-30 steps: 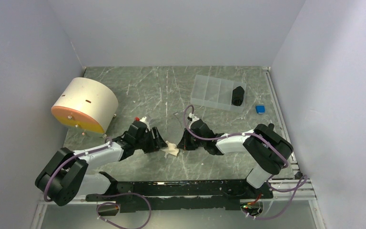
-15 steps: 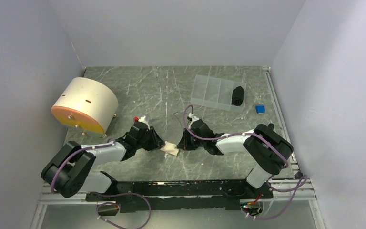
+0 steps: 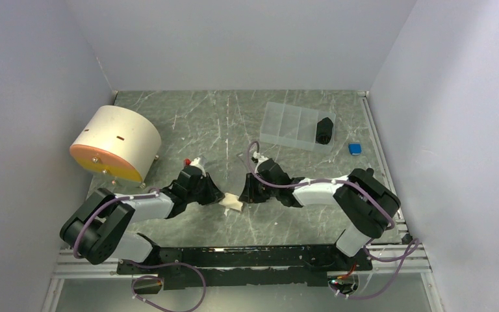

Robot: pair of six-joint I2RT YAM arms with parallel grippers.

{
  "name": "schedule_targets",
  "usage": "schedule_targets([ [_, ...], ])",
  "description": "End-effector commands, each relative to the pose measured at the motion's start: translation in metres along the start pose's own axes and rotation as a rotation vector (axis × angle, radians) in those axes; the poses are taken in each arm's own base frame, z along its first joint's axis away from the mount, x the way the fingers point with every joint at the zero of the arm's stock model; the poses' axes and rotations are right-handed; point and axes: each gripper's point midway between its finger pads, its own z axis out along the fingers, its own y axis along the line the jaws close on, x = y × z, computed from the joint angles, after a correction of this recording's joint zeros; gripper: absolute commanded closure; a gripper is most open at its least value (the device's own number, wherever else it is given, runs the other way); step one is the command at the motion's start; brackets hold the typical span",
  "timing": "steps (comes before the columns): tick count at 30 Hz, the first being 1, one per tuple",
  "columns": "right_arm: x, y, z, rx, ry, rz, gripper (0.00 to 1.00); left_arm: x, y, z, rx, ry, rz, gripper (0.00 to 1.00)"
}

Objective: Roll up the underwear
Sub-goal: Roll the underwear to the center of the board.

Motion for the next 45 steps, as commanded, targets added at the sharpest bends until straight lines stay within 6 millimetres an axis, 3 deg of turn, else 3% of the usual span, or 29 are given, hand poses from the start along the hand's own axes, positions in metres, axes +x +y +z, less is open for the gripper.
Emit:
schedule_targets([
  [1,-0.017,0.015,-0.006,-0.036,-0.008,-0.050,0.65,0.021,0.029,-0.002,-0.107,0.076,0.037,0.91],
  [9,-0.095,0.050,-0.050,-0.035,-0.267,-0.296,0.19,0.013,0.024,-0.003,-0.119,0.073,0.070,0.95],
  [11,-0.102,0.052,-0.057,-0.049,-0.315,-0.327,0.03,0.011,0.021,-0.003,-0.113,0.070,0.075,0.95],
  [13,-0.102,0.055,-0.057,-0.077,-0.320,-0.383,0.00,0.011,0.020,-0.002,-0.109,0.073,0.078,0.95],
  [14,-0.099,0.058,-0.055,-0.103,-0.305,-0.435,0.03,0.011,0.020,-0.002,-0.110,0.076,0.080,0.95],
  [18,-0.081,0.075,-0.049,-0.264,-0.297,-0.579,0.31,0.012,0.020,-0.001,-0.108,0.088,0.090,0.95],
  [20,-0.058,0.092,-0.055,-0.418,-0.343,-0.755,0.35,0.012,0.018,-0.001,-0.103,0.092,0.094,0.95],
  [23,-0.034,0.089,-0.052,-0.401,-0.405,-1.090,0.47,0.011,0.016,0.000,-0.098,0.096,0.100,0.95],
  [27,-0.010,0.086,-0.029,-0.370,-0.266,-1.313,0.52,0.013,0.018,0.001,-0.108,0.110,0.105,0.95],
  [31,-0.005,0.079,-0.017,-0.301,-0.260,-1.418,0.51,0.013,0.019,0.001,-0.113,0.113,0.106,0.95],
  [36,0.006,0.053,0.000,-0.202,-0.158,-1.461,0.57,0.012,0.019,0.000,-0.122,0.109,0.109,0.95],
  [42,0.021,0.026,0.006,-0.108,-0.105,-1.461,0.52,0.012,0.020,0.000,-0.125,0.116,0.113,0.95],
  [45,0.021,0.013,0.011,-0.044,-0.086,-1.452,0.55,0.013,0.018,0.001,-0.118,0.120,0.109,0.95],
])
